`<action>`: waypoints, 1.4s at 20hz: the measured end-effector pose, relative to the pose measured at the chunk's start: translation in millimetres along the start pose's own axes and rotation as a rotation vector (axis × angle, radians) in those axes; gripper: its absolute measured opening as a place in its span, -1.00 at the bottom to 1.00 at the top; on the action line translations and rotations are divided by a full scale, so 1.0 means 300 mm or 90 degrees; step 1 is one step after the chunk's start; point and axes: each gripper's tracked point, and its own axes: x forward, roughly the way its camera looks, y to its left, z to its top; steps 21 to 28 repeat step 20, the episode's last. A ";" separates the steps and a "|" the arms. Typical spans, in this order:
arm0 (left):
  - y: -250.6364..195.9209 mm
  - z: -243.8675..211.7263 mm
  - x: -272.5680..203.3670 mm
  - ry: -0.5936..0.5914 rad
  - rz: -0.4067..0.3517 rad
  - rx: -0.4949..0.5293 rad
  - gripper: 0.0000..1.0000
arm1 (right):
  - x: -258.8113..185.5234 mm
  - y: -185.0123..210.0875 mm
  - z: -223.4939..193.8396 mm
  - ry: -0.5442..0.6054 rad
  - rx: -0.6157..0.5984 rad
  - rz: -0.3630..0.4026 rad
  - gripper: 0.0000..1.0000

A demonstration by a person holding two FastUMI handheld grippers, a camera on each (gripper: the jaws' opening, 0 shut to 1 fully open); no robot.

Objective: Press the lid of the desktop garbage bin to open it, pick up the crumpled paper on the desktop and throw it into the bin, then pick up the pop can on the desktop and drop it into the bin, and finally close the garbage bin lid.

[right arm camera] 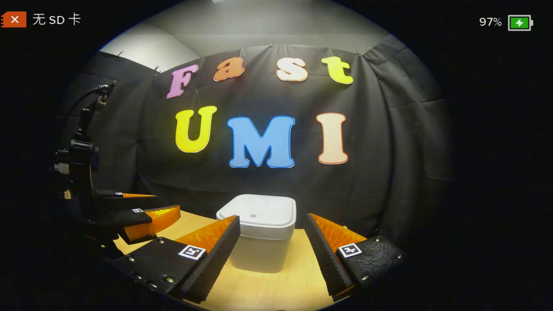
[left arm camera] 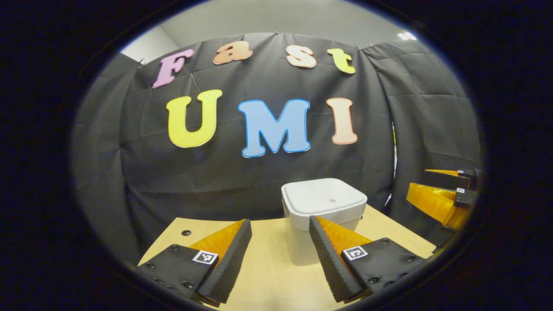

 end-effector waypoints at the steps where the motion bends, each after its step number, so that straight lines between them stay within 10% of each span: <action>1: -0.056 0.009 0.003 -0.007 0.014 -0.006 0.80 | -0.006 -0.062 0.001 -0.003 -0.004 0.009 0.92; 8: -0.598 0.040 0.064 -0.121 0.085 -0.051 0.92 | -0.048 -0.692 0.019 -0.146 -0.078 -0.063 0.92; 14: -1.162 -0.512 0.298 -0.049 0.023 -0.073 0.92 | -0.019 -1.115 -0.401 -0.059 -0.066 -0.142 0.91; 20: -1.336 -0.904 0.341 -0.017 0.065 -0.013 0.87 | 0.037 -1.200 -0.926 0.061 0.013 -0.183 0.92; 28: -1.336 -0.904 0.341 -0.017 0.065 -0.013 0.87 | 0.037 -1.200 -0.926 0.061 0.013 -0.183 0.92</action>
